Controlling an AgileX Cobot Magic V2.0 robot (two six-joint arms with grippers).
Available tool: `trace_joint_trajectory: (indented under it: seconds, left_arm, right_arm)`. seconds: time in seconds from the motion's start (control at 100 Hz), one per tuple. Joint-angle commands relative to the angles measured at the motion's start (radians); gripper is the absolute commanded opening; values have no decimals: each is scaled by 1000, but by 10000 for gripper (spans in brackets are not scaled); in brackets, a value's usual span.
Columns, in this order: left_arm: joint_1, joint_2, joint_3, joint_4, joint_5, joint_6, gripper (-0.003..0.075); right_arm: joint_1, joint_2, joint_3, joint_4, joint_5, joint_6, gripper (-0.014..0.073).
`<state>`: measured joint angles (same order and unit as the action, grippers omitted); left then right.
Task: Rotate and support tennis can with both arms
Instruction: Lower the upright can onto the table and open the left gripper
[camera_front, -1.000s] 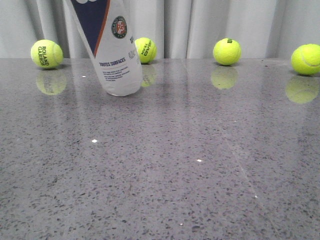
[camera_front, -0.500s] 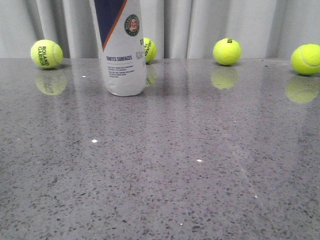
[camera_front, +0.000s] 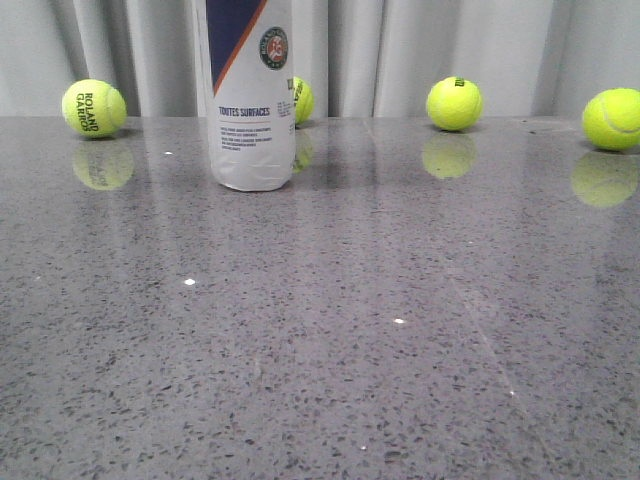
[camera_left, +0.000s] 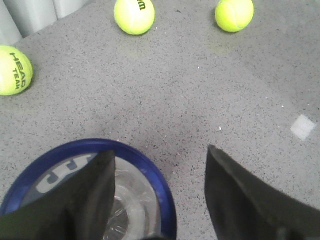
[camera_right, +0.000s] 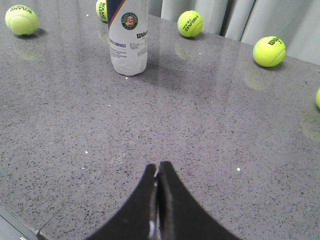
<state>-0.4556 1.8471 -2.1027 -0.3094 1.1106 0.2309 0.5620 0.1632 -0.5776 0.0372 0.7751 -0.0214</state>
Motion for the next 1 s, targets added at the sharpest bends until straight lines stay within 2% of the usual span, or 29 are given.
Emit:
trace_joint_trajectory:
  seconds: [0.0, 0.09, 0.28, 0.51, 0.99]
  left_arm:
    - [-11, -52, -31, -33, -81, -9, 379]
    - [-11, -72, -31, -33, -91, -9, 304]
    - [-11, -138, 0, -37, -95, -9, -22]
    - [-11, -255, 140, -43, -112, -9, -20]
    - [-11, -628, 666, -43, -366, -9, -20]
  right_arm:
    - [-1, 11, -20, -8, -79, 0, -67]
    - [-1, 11, -20, -8, -79, 0, -67]
    - [-1, 11, -20, -8, -79, 0, -67]
    - [-1, 11, -20, -8, -79, 0, -67]
    - [-1, 11, -20, -8, -79, 0, -67]
